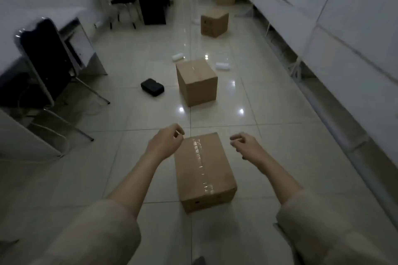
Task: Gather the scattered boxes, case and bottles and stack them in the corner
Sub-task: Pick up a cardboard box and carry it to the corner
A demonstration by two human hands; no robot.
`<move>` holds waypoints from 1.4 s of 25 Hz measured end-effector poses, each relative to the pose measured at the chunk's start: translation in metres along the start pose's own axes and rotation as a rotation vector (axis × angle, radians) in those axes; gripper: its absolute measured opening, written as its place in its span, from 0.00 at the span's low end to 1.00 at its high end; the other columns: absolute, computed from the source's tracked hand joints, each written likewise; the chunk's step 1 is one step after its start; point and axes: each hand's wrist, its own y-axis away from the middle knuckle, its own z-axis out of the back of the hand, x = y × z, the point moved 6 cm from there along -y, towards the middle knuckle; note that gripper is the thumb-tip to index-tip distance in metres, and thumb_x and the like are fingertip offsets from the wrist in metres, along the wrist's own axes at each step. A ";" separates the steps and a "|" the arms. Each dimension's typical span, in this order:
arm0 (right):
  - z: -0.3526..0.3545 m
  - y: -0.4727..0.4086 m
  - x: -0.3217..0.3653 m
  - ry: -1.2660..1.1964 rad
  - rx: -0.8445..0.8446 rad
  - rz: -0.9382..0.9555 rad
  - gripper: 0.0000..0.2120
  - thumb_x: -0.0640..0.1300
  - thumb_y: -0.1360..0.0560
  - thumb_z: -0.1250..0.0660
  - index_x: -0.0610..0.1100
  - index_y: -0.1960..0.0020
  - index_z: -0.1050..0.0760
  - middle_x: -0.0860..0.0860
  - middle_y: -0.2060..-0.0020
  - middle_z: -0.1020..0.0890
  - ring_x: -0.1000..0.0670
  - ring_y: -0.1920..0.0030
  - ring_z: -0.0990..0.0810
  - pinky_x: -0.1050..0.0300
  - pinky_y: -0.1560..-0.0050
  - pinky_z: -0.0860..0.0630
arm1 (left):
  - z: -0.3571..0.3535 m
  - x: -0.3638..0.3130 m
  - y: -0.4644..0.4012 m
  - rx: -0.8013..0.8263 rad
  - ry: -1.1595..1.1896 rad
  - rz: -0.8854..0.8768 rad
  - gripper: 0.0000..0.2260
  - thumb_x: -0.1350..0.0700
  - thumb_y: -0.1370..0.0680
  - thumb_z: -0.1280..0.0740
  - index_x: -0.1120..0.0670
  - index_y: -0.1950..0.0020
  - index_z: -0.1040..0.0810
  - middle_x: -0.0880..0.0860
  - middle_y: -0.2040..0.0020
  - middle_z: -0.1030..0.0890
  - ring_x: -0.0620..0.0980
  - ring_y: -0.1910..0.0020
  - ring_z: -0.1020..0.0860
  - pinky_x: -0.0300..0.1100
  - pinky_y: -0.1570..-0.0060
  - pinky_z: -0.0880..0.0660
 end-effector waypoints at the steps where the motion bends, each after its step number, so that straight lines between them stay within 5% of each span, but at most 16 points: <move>1: -0.013 -0.017 -0.025 -0.040 -0.019 -0.065 0.14 0.43 0.23 0.40 0.42 0.39 0.29 0.47 0.48 0.26 0.49 0.50 0.27 0.56 0.52 0.31 | -0.021 0.015 -0.012 0.033 -0.011 0.029 0.05 0.53 0.24 0.42 0.45 0.52 0.27 0.48 0.51 0.21 0.50 0.53 0.24 0.46 0.52 0.26; 5: -0.081 -0.076 -0.150 -0.180 -0.106 -0.352 0.13 0.38 0.25 0.39 0.39 0.41 0.28 0.44 0.51 0.26 0.47 0.53 0.28 0.57 0.55 0.31 | -0.130 0.087 -0.053 0.168 -0.043 0.094 0.08 0.53 0.23 0.42 0.49 0.47 0.26 0.49 0.48 0.21 0.49 0.52 0.24 0.43 0.56 0.28; 10: -0.172 -0.138 -0.280 -0.433 -0.211 -0.666 0.23 0.41 0.25 0.37 0.36 0.33 0.38 0.45 0.49 0.28 0.46 0.54 0.28 0.57 0.58 0.31 | -0.241 0.164 -0.109 0.220 -0.060 0.113 0.12 0.57 0.23 0.43 0.54 0.42 0.26 0.52 0.42 0.23 0.52 0.43 0.26 0.49 0.44 0.28; 13: -0.231 -0.165 -0.333 -0.627 -0.249 -0.817 0.35 0.44 0.25 0.34 0.34 0.28 0.49 0.42 0.41 0.33 0.45 0.42 0.29 0.53 0.48 0.29 | -0.292 0.205 -0.142 0.230 -0.078 0.130 0.14 0.59 0.22 0.43 0.56 0.37 0.29 0.54 0.37 0.25 0.53 0.38 0.28 0.50 0.40 0.30; 15: -0.259 -0.184 -0.353 -0.670 -0.275 -0.871 0.33 0.43 0.25 0.34 0.32 0.29 0.48 0.38 0.33 0.34 0.43 0.37 0.30 0.51 0.40 0.31 | -0.319 0.224 -0.162 0.243 -0.092 0.107 0.15 0.58 0.22 0.43 0.56 0.35 0.31 0.54 0.35 0.28 0.54 0.36 0.30 0.48 0.40 0.31; 20: -0.253 -0.221 -0.391 -0.629 -0.538 -0.754 0.27 0.33 0.24 0.38 0.32 0.30 0.46 0.35 0.34 0.30 0.38 0.36 0.28 0.50 0.38 0.32 | -0.377 0.244 -0.194 0.327 -0.142 -0.015 0.19 0.56 0.21 0.41 0.54 0.30 0.35 0.54 0.30 0.33 0.53 0.31 0.35 0.47 0.33 0.36; 27: -0.169 -0.254 -0.421 -0.522 -0.827 -0.606 0.27 0.31 0.23 0.43 0.43 0.26 0.44 0.42 0.33 0.28 0.42 0.37 0.26 0.53 0.38 0.31 | -0.401 0.244 -0.263 0.243 -0.238 -0.038 0.30 0.51 0.22 0.40 0.52 0.24 0.49 0.52 0.22 0.48 0.55 0.25 0.46 0.52 0.27 0.47; 31: -0.119 -0.282 -0.439 -0.465 -0.846 -0.613 0.27 0.32 0.22 0.46 0.47 0.26 0.44 0.45 0.30 0.31 0.43 0.33 0.30 0.46 0.31 0.33 | -0.402 0.250 -0.307 0.124 -0.256 0.030 0.42 0.43 0.27 0.34 0.55 0.24 0.57 0.55 0.22 0.55 0.55 0.23 0.56 0.55 0.26 0.55; 35: -0.106 -0.282 -0.447 -0.397 -0.818 -0.551 0.22 0.41 0.20 0.46 0.47 0.26 0.42 0.45 0.30 0.31 0.44 0.33 0.30 0.49 0.33 0.33 | -0.404 0.283 -0.328 0.244 -0.331 0.247 0.58 0.33 0.40 0.29 0.49 0.25 0.64 0.57 0.22 0.57 0.60 0.23 0.56 0.63 0.29 0.56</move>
